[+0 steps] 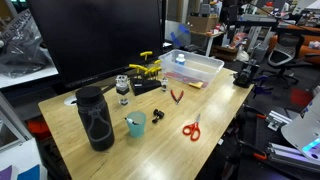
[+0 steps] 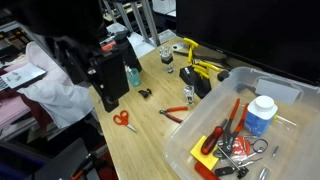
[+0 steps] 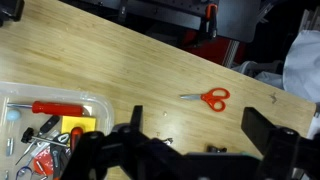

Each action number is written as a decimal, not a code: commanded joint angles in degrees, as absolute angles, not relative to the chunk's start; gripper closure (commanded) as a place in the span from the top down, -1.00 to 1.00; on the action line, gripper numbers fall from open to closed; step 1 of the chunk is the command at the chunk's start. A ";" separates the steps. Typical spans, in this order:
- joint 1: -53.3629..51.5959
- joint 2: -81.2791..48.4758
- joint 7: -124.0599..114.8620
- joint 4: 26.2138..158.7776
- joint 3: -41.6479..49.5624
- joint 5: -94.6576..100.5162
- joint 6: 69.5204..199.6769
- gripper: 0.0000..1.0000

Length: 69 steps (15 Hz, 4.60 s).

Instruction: Put the orange pliers from the table into the clear plastic container

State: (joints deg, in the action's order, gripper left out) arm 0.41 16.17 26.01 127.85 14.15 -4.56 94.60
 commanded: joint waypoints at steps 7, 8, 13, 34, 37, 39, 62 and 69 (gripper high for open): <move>1.22 10.58 14.30 128.34 8.81 -9.24 104.61 1.00; 1.04 9.14 11.42 128.58 7.55 -9.31 107.52 1.00; 0.96 5.33 4.14 128.61 4.05 -7.80 115.05 1.00; -1.03 -15.17 -16.65 119.99 1.13 -11.73 121.09 1.00; -0.68 -14.59 -13.91 121.65 0.96 -11.57 121.60 1.00; -0.64 -14.05 -13.91 121.64 0.98 -11.57 121.54 1.00; 0.24 -25.91 -31.98 121.60 2.55 -29.07 133.11 1.00; -0.36 -29.10 -43.16 121.34 3.78 -31.42 137.29 1.00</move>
State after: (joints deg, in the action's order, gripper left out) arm 0.22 -27.95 -38.36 121.63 2.97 -30.99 134.98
